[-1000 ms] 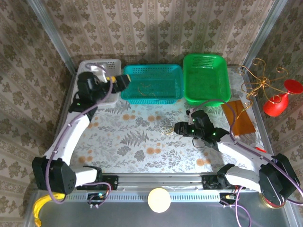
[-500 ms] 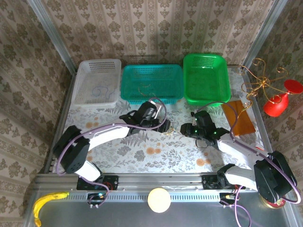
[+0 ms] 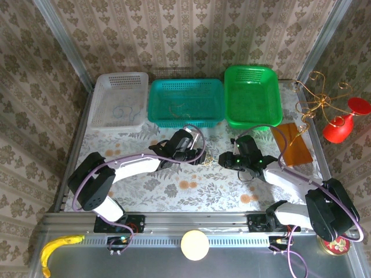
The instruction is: Untangle the cables
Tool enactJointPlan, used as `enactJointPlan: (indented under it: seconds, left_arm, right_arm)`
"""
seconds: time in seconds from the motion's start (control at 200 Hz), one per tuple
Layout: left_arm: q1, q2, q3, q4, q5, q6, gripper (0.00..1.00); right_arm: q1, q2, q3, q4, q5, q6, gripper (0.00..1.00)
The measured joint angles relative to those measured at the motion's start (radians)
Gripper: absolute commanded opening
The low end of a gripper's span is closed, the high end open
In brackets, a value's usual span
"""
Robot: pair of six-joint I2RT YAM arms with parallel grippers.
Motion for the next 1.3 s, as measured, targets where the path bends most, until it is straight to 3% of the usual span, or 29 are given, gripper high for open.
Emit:
enactJointPlan:
  seconds: [0.885, 1.3]
  left_arm:
    - [-0.033, 0.008, -0.069, 0.172, 0.049, -0.076, 0.46]
    - [-0.033, 0.046, -0.102, 0.201, 0.057, -0.090, 0.25]
  right_arm:
    - [0.021, 0.208, 0.080, 0.160, -0.072, 0.078, 0.26]
    - [0.026, 0.217, 0.089, 0.175, -0.073, 0.081, 0.26]
